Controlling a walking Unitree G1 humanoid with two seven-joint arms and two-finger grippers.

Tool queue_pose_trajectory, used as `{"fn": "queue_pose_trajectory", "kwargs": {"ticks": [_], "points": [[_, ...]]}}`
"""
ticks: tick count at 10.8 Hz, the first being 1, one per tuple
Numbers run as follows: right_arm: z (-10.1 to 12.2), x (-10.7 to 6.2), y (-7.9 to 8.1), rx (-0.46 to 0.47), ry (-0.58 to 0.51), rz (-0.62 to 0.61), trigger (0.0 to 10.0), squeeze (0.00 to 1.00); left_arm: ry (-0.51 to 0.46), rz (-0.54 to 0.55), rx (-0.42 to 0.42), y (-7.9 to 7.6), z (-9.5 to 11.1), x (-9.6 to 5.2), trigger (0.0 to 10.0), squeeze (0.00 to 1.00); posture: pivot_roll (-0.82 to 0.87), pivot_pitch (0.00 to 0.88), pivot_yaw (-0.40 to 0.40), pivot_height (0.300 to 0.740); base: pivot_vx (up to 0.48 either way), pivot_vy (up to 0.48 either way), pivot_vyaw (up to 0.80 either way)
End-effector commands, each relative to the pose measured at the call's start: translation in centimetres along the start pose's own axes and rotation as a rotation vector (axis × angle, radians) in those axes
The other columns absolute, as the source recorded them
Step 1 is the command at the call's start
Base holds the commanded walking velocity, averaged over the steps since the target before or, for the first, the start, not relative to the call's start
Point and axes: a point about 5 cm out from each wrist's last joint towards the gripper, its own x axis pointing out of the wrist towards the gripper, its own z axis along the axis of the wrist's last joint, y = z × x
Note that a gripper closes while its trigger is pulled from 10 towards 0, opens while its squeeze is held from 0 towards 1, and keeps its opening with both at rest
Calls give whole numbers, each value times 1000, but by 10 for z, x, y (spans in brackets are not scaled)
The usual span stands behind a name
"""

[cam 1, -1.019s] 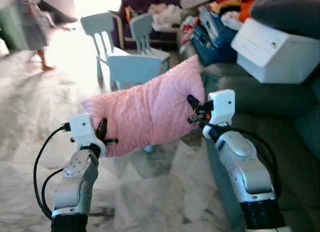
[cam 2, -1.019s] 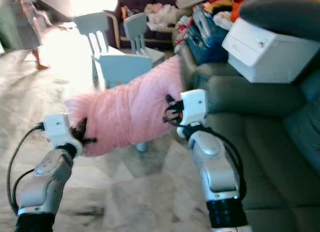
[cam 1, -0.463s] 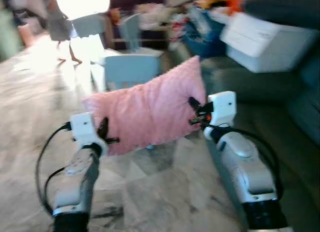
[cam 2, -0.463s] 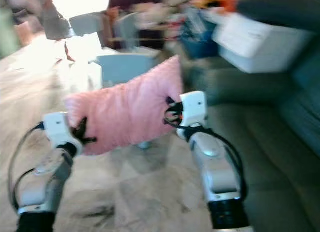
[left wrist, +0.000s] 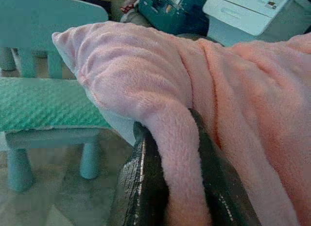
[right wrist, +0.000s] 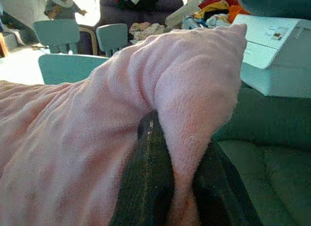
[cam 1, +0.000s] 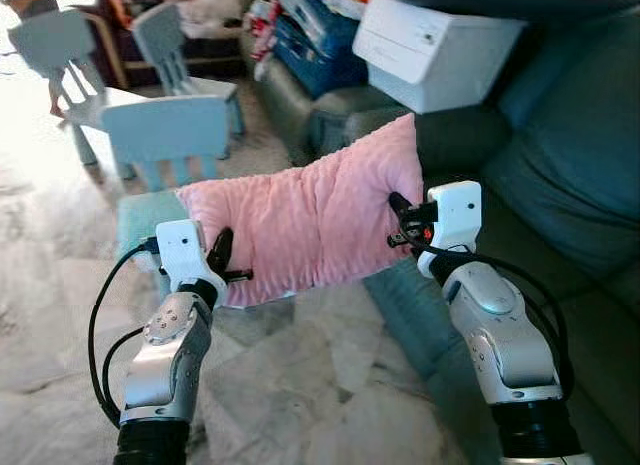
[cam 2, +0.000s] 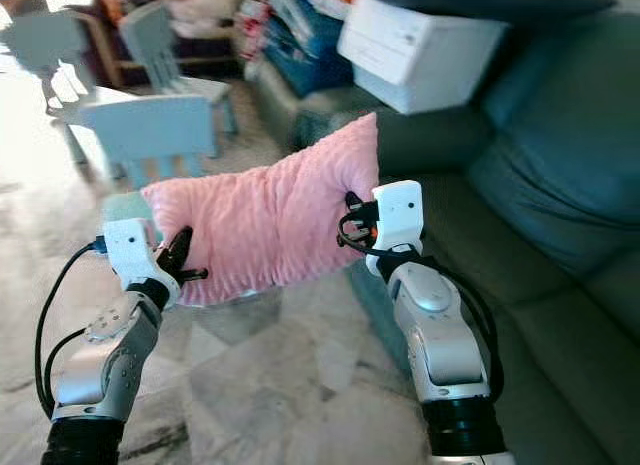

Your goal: Move the pillow to the sofa

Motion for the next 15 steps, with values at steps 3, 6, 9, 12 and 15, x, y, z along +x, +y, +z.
{"fn": "queue_pose_trajectory", "kwargs": {"ticks": [3, 6, 9, 12, 15], "points": [[7, 3, 3, 0, -19, 11, 10000, 0, -25, -19, 9, -4, 2, 0, 10000, 0, -142, 0, -40, 740, 0, 0, -800], [6, 3, 2, 1, -17, 15, 10000, 0, -36, -27, 5, -2, 4, 1, 10000, 0, -142, 0, -38, 740, 0, 0, -800], [7, 3, 3, 3, -27, 25, 10000, 0, -12, -29, -31, -6, -1, 0, 10000, 0, -138, 0, -40, 740, 0, 0, -533], [7, 2, 5, 2, -29, 32, 10000, 0, -3, -11, -14, -3, -2, 0, 10000, 0, -135, 0, -38, 740, 0, 0, 0], [5, 2, 6, 10, -24, 30, 10000, 0, 0, -8, -19, -3, -2, 0, 10000, 0, -135, 0, -39, 740, 0, 0, 0]]}}
